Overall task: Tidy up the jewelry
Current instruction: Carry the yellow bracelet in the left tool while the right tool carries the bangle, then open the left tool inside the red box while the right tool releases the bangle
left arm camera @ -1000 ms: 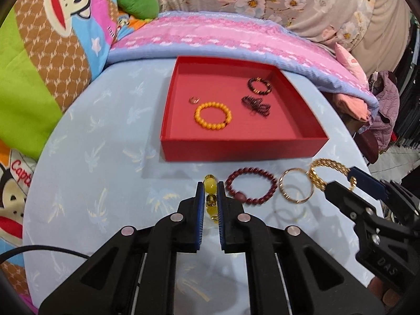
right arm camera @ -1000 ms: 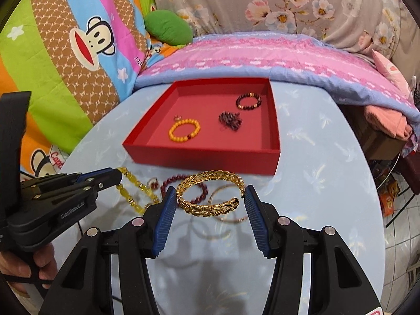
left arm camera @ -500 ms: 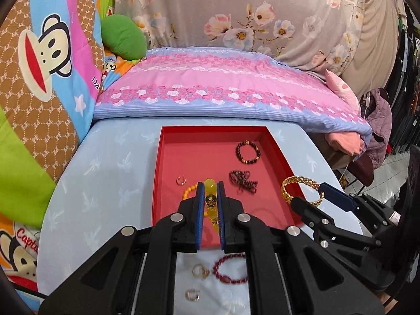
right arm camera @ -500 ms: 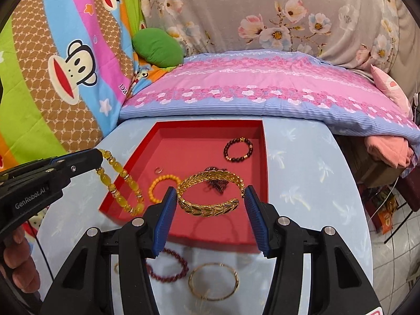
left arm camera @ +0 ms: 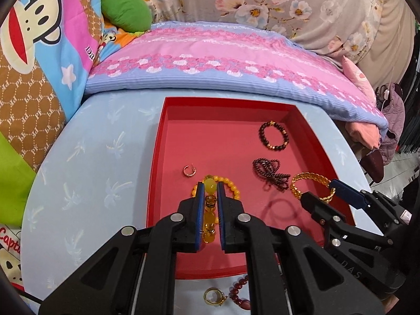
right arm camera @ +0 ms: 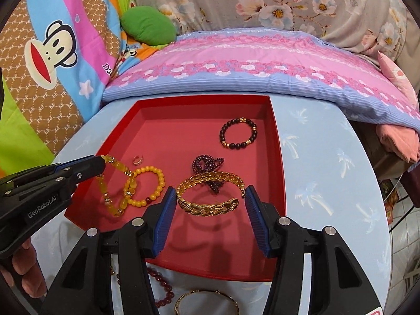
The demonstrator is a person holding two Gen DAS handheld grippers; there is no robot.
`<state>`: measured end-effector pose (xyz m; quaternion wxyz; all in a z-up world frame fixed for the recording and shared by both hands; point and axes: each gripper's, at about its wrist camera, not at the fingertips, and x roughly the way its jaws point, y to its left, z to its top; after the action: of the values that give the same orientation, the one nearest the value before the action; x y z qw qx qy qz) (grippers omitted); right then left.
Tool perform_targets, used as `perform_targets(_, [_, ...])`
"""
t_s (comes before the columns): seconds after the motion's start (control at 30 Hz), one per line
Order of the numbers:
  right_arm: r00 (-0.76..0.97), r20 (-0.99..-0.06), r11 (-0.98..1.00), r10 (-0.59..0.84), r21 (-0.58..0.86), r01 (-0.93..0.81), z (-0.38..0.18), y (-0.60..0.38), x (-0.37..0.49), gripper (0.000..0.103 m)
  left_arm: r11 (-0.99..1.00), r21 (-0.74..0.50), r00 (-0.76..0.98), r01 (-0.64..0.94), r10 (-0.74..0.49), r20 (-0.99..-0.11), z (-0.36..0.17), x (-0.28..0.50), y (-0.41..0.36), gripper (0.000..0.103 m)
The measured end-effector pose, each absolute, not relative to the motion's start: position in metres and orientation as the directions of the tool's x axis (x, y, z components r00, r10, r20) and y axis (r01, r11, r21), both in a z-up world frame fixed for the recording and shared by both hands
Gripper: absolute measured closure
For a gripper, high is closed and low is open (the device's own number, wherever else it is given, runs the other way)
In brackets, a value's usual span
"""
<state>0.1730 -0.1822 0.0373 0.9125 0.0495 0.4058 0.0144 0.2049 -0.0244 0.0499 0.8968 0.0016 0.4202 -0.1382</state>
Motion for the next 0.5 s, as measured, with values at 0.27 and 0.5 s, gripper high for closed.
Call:
perform_targets(0.27, [0.685,-0.727,0.996,0.037,0.079,0.030,0.042,-0.182,0.162,0.049,0.974,-0.104,0.634,0.203,-0.211,-0.744,0.047,0.197,-0.012,0.068])
perform_targets(0.5, [0.694,-0.718,0.994,0.054,0.107,0.034,0.049,-0.183,0.135,0.048,0.975,-0.116,0.629,0.189,-0.211,-0.748,0.043,0.170,0.002,0.066])
